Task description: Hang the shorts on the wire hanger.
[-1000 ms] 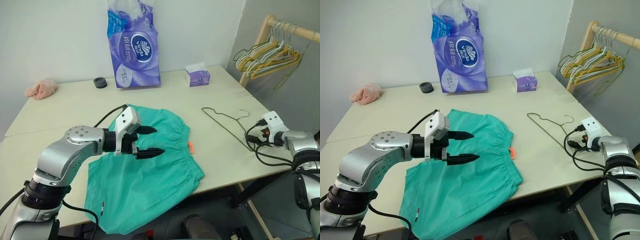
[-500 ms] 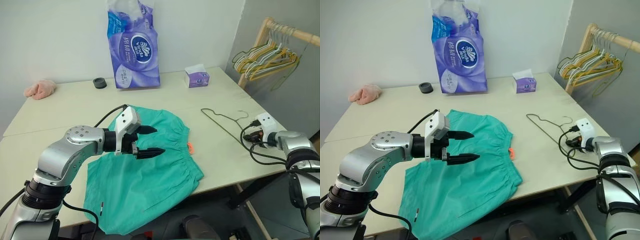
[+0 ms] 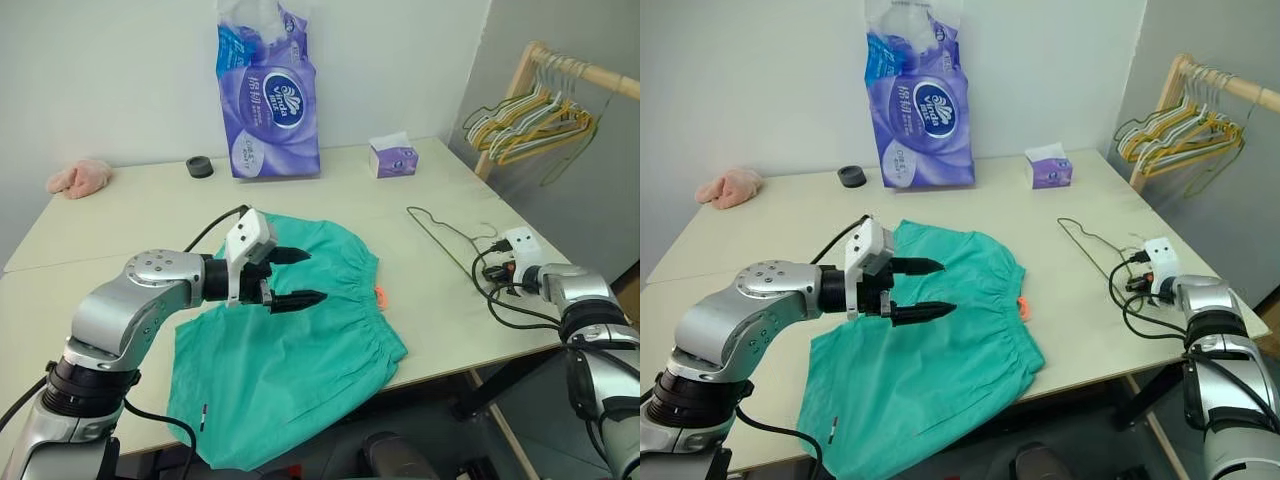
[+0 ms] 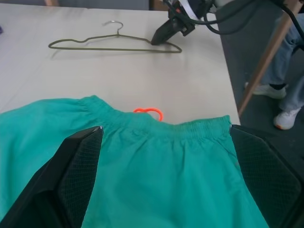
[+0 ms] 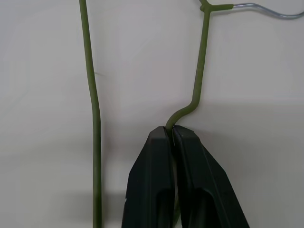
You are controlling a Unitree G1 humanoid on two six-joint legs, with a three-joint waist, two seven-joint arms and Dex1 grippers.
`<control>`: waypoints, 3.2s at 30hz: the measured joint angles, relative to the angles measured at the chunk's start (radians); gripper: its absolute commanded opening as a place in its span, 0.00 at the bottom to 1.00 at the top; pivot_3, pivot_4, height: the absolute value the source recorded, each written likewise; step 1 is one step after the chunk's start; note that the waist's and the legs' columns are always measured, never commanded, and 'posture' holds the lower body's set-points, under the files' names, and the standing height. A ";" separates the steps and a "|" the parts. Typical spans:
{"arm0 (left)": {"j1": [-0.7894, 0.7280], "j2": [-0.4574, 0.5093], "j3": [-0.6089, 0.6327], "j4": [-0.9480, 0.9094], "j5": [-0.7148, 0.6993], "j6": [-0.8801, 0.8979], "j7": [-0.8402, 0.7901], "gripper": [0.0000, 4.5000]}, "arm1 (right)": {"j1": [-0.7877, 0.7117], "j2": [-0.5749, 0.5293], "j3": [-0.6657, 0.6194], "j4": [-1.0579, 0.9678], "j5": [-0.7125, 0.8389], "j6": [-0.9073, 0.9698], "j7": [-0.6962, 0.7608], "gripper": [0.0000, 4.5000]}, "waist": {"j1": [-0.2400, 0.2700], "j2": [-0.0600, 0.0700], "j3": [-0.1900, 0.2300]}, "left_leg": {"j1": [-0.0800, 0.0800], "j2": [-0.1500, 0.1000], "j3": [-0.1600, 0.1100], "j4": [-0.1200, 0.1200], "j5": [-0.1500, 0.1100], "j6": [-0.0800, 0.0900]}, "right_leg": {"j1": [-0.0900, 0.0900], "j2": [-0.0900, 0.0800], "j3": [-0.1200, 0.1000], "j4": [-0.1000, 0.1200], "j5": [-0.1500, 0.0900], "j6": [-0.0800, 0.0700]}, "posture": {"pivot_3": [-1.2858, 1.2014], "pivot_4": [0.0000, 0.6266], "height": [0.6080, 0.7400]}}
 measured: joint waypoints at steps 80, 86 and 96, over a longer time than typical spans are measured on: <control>0.134 0.073 0.047 0.200 -0.037 0.110 -0.163 0.00 | 0.066 -0.042 0.372 -0.670 -0.219 -1.125 0.004 0.72 | -0.002 0.017 0.014 | -0.008 -0.001 -0.003 0.001 0.000 0.000 | -0.010 -0.002 -0.001 0.006 0.000 -0.003 | 0.41 0.08 1.00; 0.134 0.081 0.047 0.194 -0.006 0.064 -0.140 0.00 | 0.176 -0.067 0.328 -0.854 0.036 -0.787 0.134 0.98 | 0.011 0.016 0.014 | -0.008 -0.001 -0.004 0.001 0.000 0.000 | -0.010 -0.002 -0.002 0.006 0.000 -0.003 | 0.41 0.08 1.00; 0.082 0.209 -0.067 0.190 0.251 -0.249 -0.238 0.00 | 0.130 -0.178 0.316 -1.097 0.230 -0.029 0.304 0.98 | 0.013 0.019 0.016 | -0.009 -0.001 -0.004 0.001 0.000 0.000 | -0.011 -0.002 -0.003 0.005 -0.003 0.000 | 0.40 0.08 1.00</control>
